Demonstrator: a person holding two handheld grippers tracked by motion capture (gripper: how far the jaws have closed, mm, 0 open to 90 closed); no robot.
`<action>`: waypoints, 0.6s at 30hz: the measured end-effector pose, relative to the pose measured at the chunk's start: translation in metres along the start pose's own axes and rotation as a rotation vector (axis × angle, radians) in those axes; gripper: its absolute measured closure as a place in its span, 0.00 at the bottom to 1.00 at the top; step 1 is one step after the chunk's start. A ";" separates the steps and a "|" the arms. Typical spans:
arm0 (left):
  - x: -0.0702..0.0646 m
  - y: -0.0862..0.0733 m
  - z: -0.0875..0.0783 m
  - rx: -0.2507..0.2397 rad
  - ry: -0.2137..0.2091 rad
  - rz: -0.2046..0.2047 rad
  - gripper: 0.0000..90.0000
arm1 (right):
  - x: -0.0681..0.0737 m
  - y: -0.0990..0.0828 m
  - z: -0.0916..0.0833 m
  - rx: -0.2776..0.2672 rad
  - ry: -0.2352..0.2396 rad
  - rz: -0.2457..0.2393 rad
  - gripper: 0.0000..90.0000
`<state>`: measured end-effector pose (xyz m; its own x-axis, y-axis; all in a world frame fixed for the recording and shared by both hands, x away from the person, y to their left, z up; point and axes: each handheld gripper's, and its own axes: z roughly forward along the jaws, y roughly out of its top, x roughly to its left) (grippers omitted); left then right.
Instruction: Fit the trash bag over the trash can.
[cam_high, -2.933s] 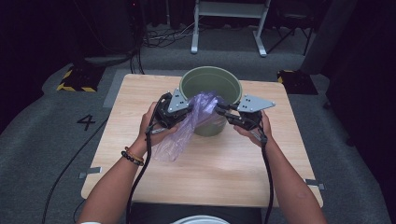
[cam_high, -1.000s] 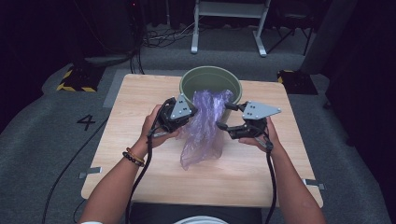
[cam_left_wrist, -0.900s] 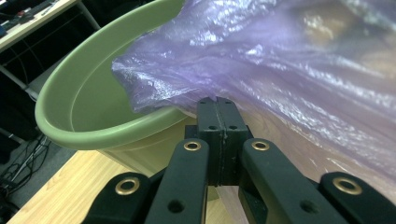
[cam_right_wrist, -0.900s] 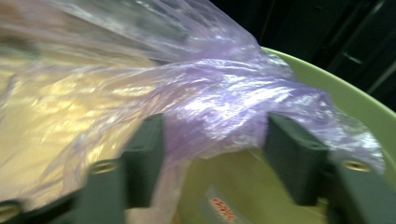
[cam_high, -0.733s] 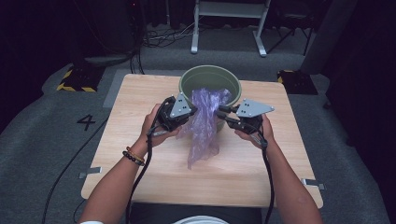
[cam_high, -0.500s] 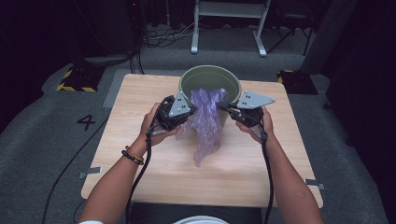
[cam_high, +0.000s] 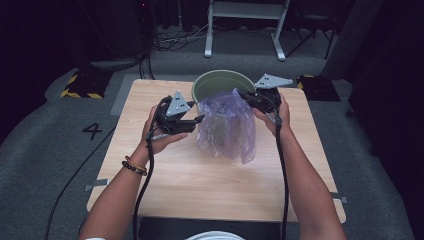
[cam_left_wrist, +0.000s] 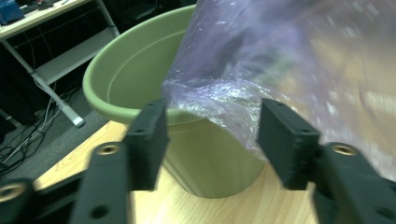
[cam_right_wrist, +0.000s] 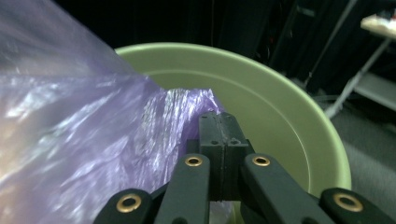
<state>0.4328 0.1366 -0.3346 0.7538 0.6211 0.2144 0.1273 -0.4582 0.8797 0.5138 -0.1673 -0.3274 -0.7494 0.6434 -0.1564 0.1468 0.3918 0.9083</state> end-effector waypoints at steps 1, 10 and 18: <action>0.000 -0.001 -0.003 -0.008 -0.016 -0.002 0.42 | -0.003 -0.001 0.004 0.019 -0.012 0.011 1.00; -0.010 0.001 -0.036 -0.127 -0.096 0.018 0.24 | -0.011 -0.005 0.012 0.064 -0.038 0.038 1.00; -0.027 0.016 -0.063 -0.215 -0.204 0.045 0.20 | -0.012 -0.006 0.009 0.066 -0.048 0.034 1.00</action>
<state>0.3743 0.1525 -0.2993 0.8722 0.4530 0.1845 -0.0322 -0.3232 0.9458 0.5279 -0.1717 -0.3347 -0.7118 0.6870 -0.1458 0.2150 0.4107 0.8861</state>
